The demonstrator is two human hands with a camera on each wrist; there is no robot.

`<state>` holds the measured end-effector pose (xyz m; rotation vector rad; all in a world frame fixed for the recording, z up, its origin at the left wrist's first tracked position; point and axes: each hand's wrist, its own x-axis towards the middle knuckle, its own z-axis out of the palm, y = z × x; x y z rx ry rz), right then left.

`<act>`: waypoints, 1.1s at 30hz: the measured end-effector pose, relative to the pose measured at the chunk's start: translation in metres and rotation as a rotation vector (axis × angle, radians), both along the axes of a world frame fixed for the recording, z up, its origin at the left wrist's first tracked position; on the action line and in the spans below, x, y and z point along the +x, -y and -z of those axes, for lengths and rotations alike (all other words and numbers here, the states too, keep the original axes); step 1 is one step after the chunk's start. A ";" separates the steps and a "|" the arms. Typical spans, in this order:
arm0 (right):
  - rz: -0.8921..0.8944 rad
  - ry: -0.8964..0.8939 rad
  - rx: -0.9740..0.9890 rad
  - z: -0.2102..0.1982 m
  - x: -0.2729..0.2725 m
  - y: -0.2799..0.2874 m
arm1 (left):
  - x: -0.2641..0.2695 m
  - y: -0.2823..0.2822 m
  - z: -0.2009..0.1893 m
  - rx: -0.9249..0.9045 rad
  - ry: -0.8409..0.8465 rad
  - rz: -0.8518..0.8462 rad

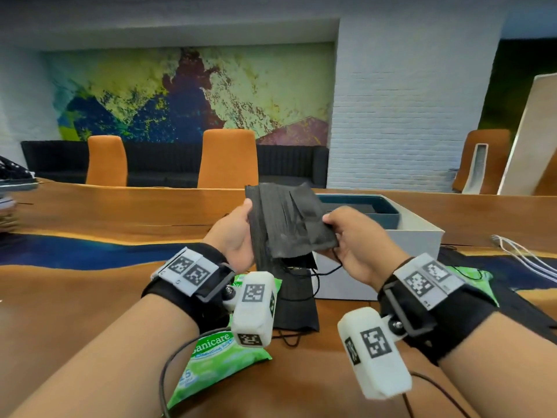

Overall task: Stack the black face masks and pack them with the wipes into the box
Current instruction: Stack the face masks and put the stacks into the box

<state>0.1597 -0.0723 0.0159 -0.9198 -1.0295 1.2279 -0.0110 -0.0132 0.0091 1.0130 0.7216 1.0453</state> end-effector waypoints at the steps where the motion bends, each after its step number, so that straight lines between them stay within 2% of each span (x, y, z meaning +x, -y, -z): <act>1: -0.008 0.032 -0.022 0.005 -0.002 -0.001 | 0.001 0.001 -0.001 -0.004 -0.014 0.003; 6: -0.015 0.233 -0.031 0.021 -0.005 -0.006 | 0.007 0.000 0.005 0.046 -0.087 -0.071; 8: -0.033 0.218 -0.049 0.024 -0.004 -0.008 | 0.008 -0.001 0.007 0.033 -0.059 -0.058; 11: -0.089 0.105 -0.082 0.026 -0.002 -0.013 | 0.011 -0.003 0.009 0.042 0.040 -0.077; 13: -0.059 0.092 -0.058 0.027 -0.002 -0.017 | 0.011 -0.007 0.013 0.064 0.103 -0.083; 17: 0.051 0.196 0.051 0.032 -0.008 -0.023 | 0.012 -0.006 0.027 0.135 0.038 -0.013; 22: 0.109 0.393 0.073 0.039 -0.014 -0.027 | 0.001 -0.010 0.040 0.147 0.027 -0.063; 25: 0.105 0.515 -0.105 0.037 -0.007 -0.027 | -0.027 -0.018 0.035 0.096 0.143 -0.117; 28: -0.101 0.663 -0.402 0.038 0.002 -0.026 | -0.054 -0.020 0.034 0.049 0.204 -0.153; 30: -0.178 0.849 -0.530 0.040 0.006 -0.028 | -0.062 -0.019 0.033 0.045 0.228 -0.157; 33: -0.129 1.102 -0.629 0.046 0.009 -0.033 | -0.062 -0.016 0.031 0.031 0.267 -0.144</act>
